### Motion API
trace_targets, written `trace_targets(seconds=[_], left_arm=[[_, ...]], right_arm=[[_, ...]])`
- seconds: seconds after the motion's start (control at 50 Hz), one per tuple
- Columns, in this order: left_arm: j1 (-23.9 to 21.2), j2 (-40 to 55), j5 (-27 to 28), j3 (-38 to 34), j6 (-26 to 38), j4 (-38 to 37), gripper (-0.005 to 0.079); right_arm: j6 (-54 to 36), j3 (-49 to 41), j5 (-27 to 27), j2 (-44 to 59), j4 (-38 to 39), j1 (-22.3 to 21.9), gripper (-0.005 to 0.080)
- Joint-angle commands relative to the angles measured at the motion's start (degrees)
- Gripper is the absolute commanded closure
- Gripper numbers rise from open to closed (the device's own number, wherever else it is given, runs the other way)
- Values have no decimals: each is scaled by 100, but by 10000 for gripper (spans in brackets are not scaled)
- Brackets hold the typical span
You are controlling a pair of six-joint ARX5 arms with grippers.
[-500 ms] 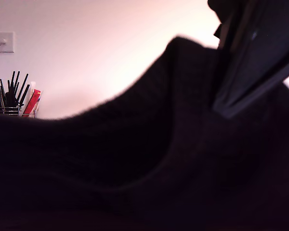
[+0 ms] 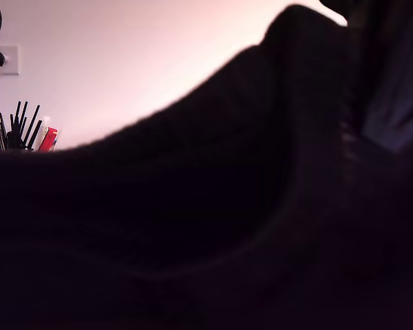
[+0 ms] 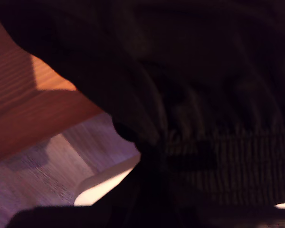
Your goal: Fold the shorts in front of you. After folding it, place it to the left side.
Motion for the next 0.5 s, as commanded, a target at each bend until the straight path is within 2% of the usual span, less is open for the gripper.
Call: trace_targets(seconds=[0.0, 0.32, 0.48], left_arm=[[44, 9, -184, 50, 31, 26, 763], [52, 20, -188, 590, 136, 42, 763], [55, 31, -247, 601, 140, 131, 763]], right_arm=[[28, -20, -63, -98, -138, 9, 765], [24, -20, -63, -105, -20, -289, 765], [22, -20, -70, -105, 17, -452, 765]])
